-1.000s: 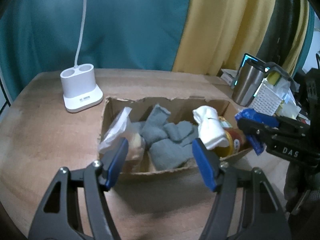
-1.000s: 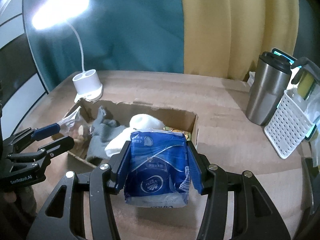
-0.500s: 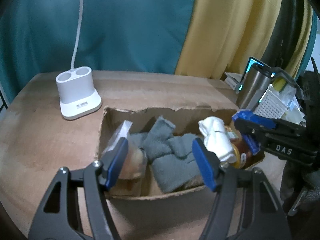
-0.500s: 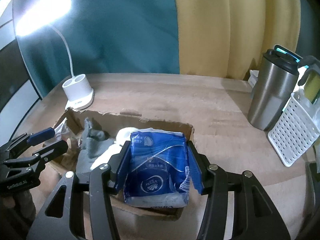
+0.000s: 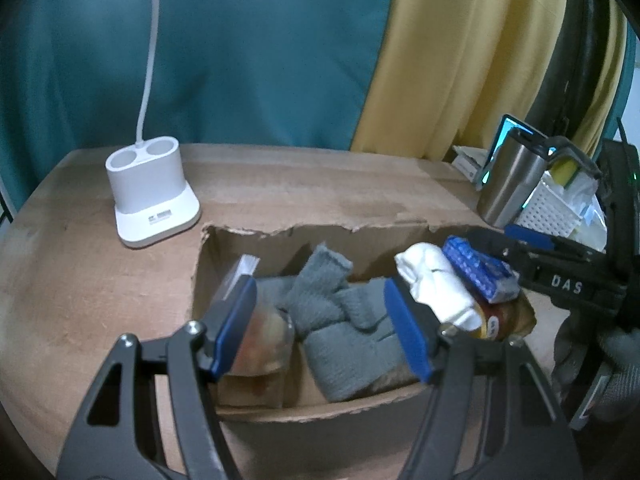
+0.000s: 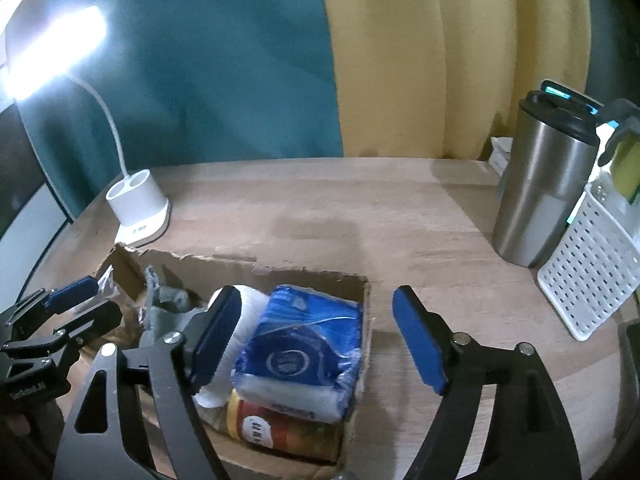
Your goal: Organize objects
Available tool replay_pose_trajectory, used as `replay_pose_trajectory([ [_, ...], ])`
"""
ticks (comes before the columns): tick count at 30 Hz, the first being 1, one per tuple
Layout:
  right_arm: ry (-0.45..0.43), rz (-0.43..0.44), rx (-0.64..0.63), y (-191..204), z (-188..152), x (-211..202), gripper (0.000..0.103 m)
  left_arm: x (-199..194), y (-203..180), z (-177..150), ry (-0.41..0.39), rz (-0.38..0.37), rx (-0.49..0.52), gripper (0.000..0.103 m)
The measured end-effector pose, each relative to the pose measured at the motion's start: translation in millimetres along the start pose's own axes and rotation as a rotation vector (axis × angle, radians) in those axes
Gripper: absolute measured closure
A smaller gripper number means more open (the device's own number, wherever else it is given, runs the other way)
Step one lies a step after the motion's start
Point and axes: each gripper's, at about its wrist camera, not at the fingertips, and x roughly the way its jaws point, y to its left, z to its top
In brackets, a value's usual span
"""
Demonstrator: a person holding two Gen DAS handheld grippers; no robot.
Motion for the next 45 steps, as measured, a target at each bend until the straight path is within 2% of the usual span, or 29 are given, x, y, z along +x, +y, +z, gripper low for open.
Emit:
replay_pose_trajectory([
  [10, 0.075, -0.067, 0.009, -15, -14, 27, 0.022, 1, -1, 0, 0.004, 0.005, 0.001, 0.035],
  [15, 0.071, -0.064, 0.021, -15, -14, 29, 0.022, 0, -2, -1, 0.005, 0.010, 0.004, 0.035],
  [33, 0.030, -0.049, 0.002, -8, -20, -5, 0.022, -15, -9, -7, 0.004, 0.025, 0.024, 0.035],
  [38, 0.019, -0.045, -0.015, 0, -26, -19, 0.022, -20, -10, -9, 0.034, 0.031, 0.007, 0.035],
  [45, 0.019, -0.037, -0.027, 11, -35, -32, 0.022, -33, -13, -15, 0.016, 0.053, 0.021, 0.035],
])
